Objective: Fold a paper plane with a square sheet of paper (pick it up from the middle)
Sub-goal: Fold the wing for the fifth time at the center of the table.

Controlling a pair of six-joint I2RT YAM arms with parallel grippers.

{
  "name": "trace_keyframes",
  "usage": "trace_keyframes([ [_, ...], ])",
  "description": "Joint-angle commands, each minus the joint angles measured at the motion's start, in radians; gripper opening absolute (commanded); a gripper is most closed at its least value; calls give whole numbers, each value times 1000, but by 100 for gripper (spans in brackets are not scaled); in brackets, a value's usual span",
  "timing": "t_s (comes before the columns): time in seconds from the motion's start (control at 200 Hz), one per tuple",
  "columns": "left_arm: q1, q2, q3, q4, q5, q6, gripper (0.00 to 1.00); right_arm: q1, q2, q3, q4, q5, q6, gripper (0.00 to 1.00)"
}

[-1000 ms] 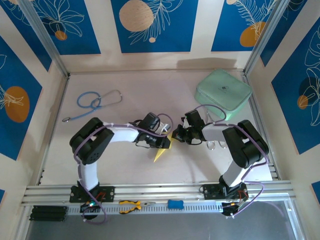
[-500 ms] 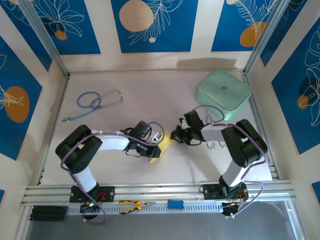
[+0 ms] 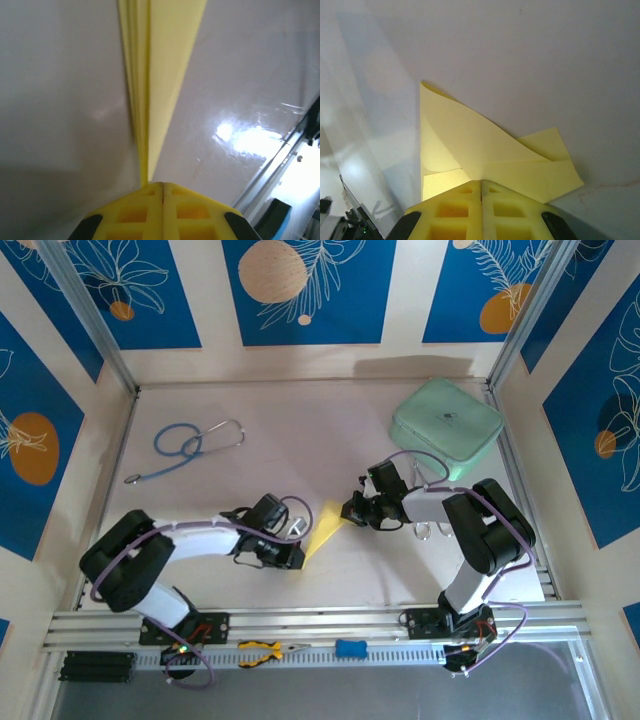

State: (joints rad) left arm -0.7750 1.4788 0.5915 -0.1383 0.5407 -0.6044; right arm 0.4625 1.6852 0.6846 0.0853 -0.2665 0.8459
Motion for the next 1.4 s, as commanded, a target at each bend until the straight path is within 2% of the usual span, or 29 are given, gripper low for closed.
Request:
trace_keyframes([
  [0.0, 2, -83, -3, 71, 2, -27, 1, -8, 10, -19, -98, 68, -10, 4],
  [0.125, 12, -51, 81, 120, 8, -3, 4, -10, 7, -13, -103, 61, -16, 5],
  [0.185, 11, 15, 142, 115, 16, 38, 9, -10, 4, -10, -103, 59, -18, 5],
  [0.365, 19, 212, 254, 98, -16, 77, 8, -10, 1, -8, -95, 44, -23, 5],
  [0.605, 20, 309, 231, 37, -84, 101, 0, -37, -32, 40, -118, -1, -105, 8],
  [0.735, 20, 325, 199, 59, -75, 87, 0, -39, -83, 63, -115, -38, -125, 10],
  [0.88, 20, 328, 167, 114, -60, 44, 0, 11, -125, 24, -35, -65, -99, 12],
  [1.005, 20, 333, 163, 134, -51, 27, 0, 84, -85, 5, 19, -54, -66, 13],
  [1.08, 20, 331, 164, 139, -44, 23, 0, 95, -49, -6, 39, -33, -48, 12],
  [1.185, 19, 326, 158, 145, -42, 18, 0, 65, -7, -9, 43, -19, -40, 12],
  [1.395, 19, 324, 140, 170, -38, -2, 0, -66, 13, -18, 52, -40, -44, 12],
])
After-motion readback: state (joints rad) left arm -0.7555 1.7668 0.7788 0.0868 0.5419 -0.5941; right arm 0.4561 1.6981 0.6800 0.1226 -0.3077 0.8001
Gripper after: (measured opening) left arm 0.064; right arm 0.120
